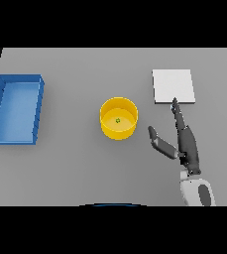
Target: Pick up the red beaker and tilt it to pour out 1 green nut into yellow bowl. Pick up the yellow bowl and place it on the metallic measuring scale.
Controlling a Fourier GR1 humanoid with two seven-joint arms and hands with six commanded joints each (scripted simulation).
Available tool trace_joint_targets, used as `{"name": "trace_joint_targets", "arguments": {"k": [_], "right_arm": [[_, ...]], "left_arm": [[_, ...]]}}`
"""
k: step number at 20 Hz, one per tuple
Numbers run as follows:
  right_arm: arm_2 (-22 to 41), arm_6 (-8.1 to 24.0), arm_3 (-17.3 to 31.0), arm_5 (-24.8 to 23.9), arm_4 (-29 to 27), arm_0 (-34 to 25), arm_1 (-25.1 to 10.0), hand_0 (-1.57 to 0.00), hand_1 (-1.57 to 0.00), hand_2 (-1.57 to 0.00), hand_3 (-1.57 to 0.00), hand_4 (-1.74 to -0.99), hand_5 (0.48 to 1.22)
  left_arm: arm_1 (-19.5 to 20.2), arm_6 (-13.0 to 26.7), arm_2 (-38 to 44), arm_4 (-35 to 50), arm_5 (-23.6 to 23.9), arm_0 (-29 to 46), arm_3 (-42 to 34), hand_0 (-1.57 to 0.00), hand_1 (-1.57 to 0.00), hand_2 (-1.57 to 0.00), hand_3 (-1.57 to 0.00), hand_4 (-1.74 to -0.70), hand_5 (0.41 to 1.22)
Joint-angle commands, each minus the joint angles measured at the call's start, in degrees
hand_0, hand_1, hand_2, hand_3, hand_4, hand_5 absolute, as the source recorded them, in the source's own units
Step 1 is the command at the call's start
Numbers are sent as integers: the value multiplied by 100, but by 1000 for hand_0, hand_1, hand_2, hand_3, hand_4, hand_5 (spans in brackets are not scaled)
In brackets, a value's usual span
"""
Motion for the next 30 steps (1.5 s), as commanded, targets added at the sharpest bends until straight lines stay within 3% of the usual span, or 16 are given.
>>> {"name": "trace_joint_targets", "arguments": {"k": [1,5,9,12,16,21,25,27,29,30], "right_arm": [[-49,-8,21,100,-177,-49,6,1,1,1,1,-1093,623],[-31,21,-62,287,-306,-4,-83,1,1,1,1,-1106,642],[-1,-1,-32,354,-320,-37,-100,1,1,1,1,-1157,666],[23,-125,68,341,-235,-58,-131,1,1,1,1,-1181,687],[32,-54,-9,281,-128,-48,-182,1,1,1,1,-1194,703],[-1,-46,140,271,-134,-131,-188,1,1,1,1,-1202,699],[-2,-98,144,268,-158,-159,-163,1,1,1,1,-1186,687],[22,-82,156,269,-163,-139,-123,1,1,1,1,-1170,683],[15,-25,131,272,-161,-181,-139,1,1,1,1,-1168,679],[2,-42,150,302,-188,-156,-162,1,1,1,1,-1165,678]], "left_arm": [[114,58,232,320,99,128,114,-1571,-1571,-1571,-1458,-1739,1221],[542,293,817,1404,705,911,351,-1571,-1571,-1571,-1525,-1740,1221],[732,1135,1197,2261,1140,1570,322,-1571,-1571,-1571,-1552,-1741,1221],[867,1355,1412,2842,1380,2135,-79,-1571,-1571,-1571,-1488,-1741,1221],[1012,1742,1561,3573,1812,3222,-1165,-1571,-1571,-1571,-1374,-1741,1221],[1281,2342,1514,4251,2568,4676,-2971,-1571,-1571,-1571,-1389,-1741,1221],[1424,2791,1290,4531,3016,5380,-3930,-1571,-1571,-1571,-1383,-1741,1221],[1511,2951,1160,4699,3164,5641,-4338,-1571,-1571,-1571,-1384,-1741,1076],[1663,3177,1026,4939,3024,5810,-4687,-1571,-1571,-1571,-1366,-1735,955],[1772,3161,955,5017,2853,5847,-4769,-1571,-1571,-1571,-1407,-1661,888]]}}
